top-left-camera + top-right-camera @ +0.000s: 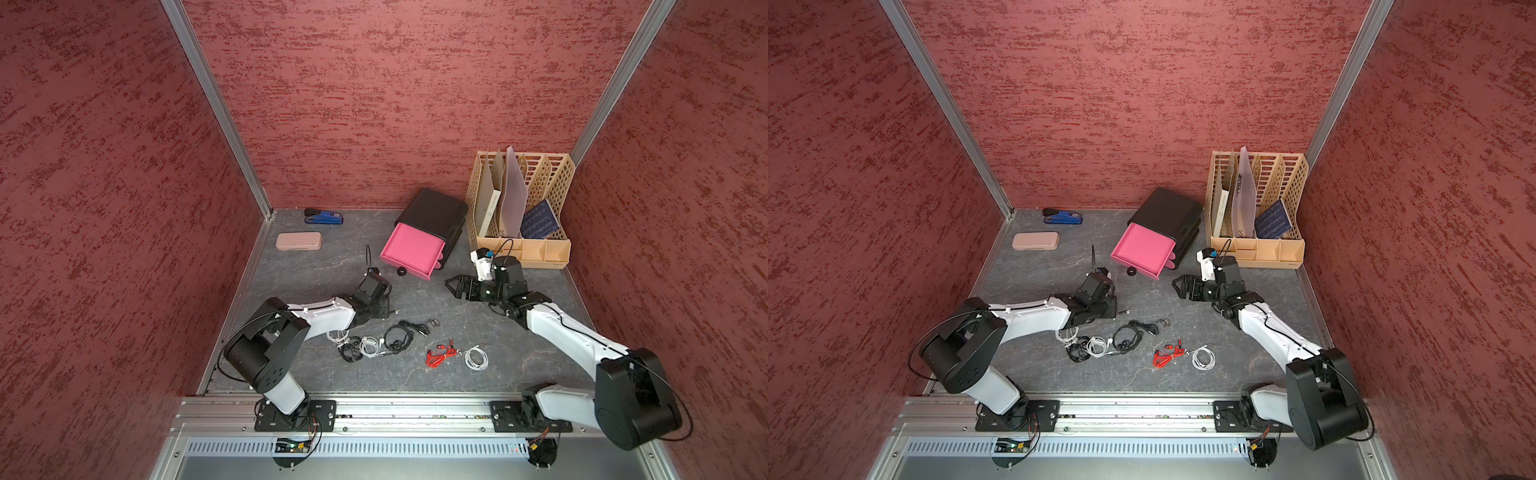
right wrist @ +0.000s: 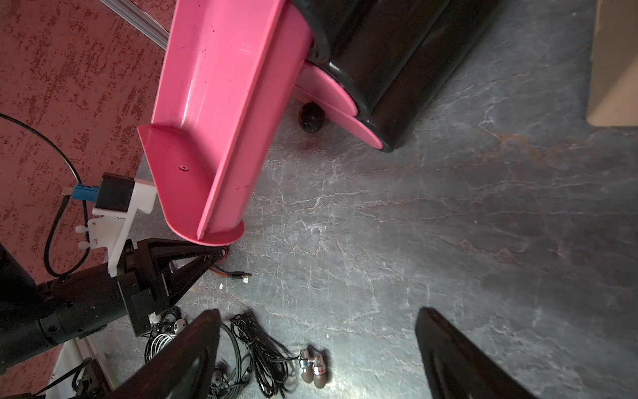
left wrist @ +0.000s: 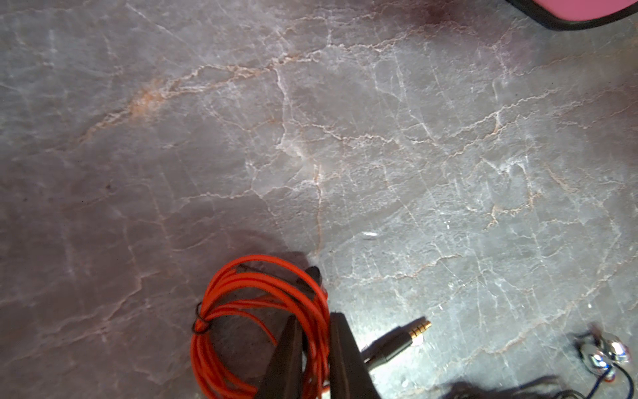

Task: Place the wired earphones into the drawer by color
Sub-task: Pick up the wired earphones from the center of the board, then place the wired earphones in the drawer.

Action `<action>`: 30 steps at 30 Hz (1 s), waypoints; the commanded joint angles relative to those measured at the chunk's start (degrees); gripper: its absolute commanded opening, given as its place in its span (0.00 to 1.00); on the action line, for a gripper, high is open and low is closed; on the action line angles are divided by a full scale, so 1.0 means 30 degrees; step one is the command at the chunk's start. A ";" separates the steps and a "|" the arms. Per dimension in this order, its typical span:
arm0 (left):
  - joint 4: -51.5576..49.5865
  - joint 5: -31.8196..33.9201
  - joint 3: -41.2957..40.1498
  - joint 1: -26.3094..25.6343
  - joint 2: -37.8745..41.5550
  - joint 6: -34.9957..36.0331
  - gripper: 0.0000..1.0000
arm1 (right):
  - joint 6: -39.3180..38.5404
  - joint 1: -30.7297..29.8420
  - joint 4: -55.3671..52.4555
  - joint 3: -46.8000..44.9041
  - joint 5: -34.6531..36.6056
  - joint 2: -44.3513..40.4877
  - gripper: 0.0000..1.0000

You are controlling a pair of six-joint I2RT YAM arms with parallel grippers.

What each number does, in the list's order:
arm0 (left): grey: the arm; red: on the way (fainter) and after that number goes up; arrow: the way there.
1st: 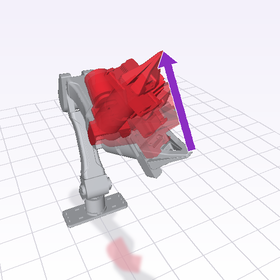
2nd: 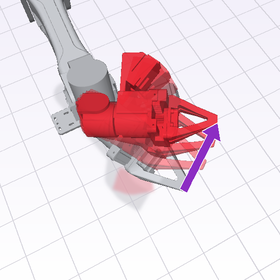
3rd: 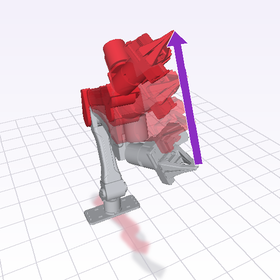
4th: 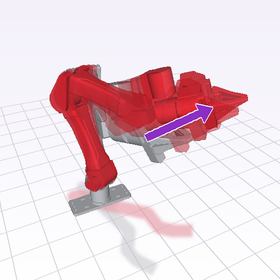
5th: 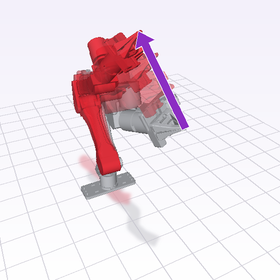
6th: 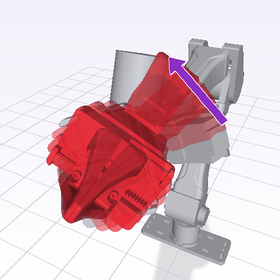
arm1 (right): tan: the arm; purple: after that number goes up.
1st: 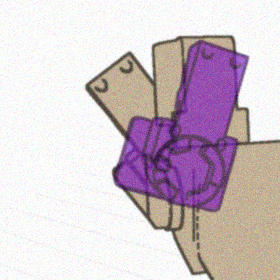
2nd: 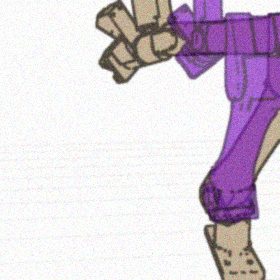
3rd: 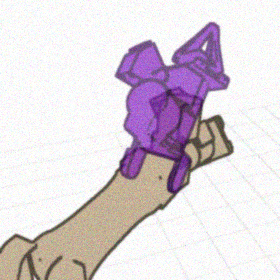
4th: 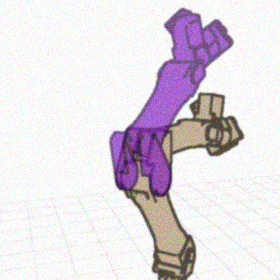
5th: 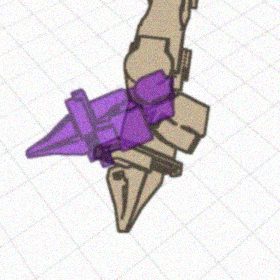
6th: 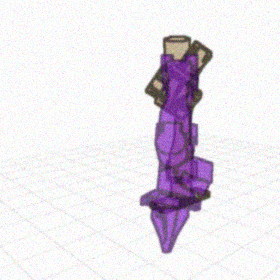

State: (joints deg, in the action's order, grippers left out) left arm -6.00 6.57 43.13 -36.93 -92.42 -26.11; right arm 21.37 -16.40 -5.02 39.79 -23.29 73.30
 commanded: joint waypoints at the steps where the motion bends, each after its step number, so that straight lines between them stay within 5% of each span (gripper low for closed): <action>1: -0.0265 0.0356 0.0040 -0.0049 0.0692 0.0023 0.00 | -0.0215 -0.0157 0.0002 -0.0213 0.0294 -0.0233 0.93; 30: -0.3159 -0.1769 0.1405 0.1308 0.8713 0.1668 0.00 | -0.0120 -0.0128 0.0061 -0.0321 0.0321 -0.0728 0.93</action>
State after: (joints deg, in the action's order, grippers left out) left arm -15.88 3.11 44.03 -33.39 -67.68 -23.64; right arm 21.39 -16.40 -5.04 39.64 -23.27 72.31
